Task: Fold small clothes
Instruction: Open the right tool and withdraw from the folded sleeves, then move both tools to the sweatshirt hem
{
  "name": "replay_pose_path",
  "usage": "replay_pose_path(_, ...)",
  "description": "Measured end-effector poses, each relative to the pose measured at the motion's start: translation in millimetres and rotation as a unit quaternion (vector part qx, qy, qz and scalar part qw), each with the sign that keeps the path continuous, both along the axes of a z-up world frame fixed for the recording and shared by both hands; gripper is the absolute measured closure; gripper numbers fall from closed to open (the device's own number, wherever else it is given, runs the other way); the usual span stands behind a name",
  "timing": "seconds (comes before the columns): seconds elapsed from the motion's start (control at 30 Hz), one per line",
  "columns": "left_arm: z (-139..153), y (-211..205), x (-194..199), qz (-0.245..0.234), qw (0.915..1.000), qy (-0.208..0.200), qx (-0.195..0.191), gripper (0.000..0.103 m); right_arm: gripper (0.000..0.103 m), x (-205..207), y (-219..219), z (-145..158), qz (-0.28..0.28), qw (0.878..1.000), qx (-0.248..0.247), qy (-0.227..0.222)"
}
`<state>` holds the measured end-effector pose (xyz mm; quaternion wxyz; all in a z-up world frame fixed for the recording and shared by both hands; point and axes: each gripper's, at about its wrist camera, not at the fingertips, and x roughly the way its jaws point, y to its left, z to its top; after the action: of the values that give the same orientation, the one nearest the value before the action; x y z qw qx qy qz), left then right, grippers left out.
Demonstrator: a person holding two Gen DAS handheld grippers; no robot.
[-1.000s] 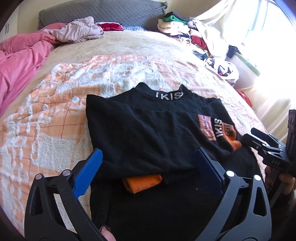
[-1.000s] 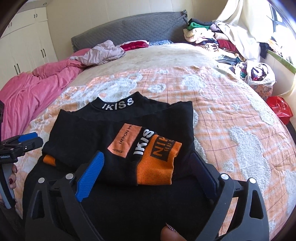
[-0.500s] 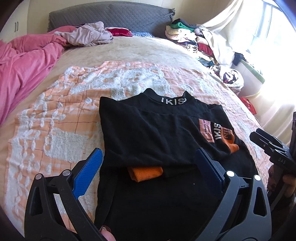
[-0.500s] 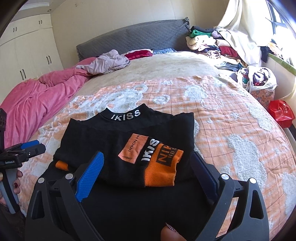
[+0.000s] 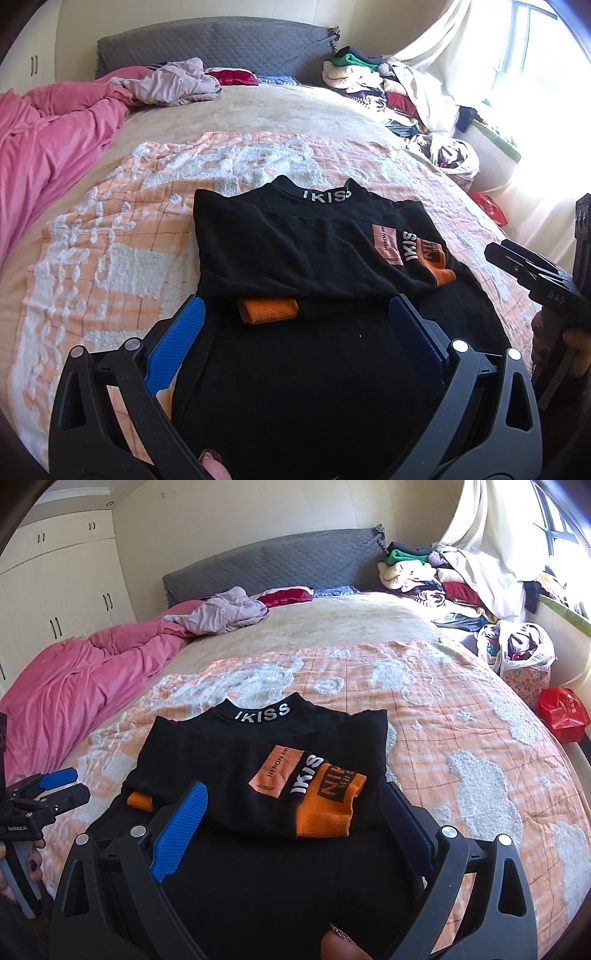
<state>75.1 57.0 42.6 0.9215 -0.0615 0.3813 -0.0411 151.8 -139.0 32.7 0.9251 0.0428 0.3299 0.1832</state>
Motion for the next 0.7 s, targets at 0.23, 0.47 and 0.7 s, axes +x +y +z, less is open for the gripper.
replay_pose_path(0.23,-14,6,-14,0.011,0.9997,0.015,-0.014,0.010,0.009,-16,-3,-4,0.005,1.000,-0.001,0.003)
replay_pose_path(0.47,-23,13,-23,0.026,0.9991,0.024,-0.024,0.010,0.009,-25,-4,-12,0.004,1.000,0.004,0.015)
replay_pose_path(0.7,-27,17,-33,0.034,0.9987,0.029,-0.024,0.010,0.009,-37,-9,-20,0.004,1.000,0.003,0.026)
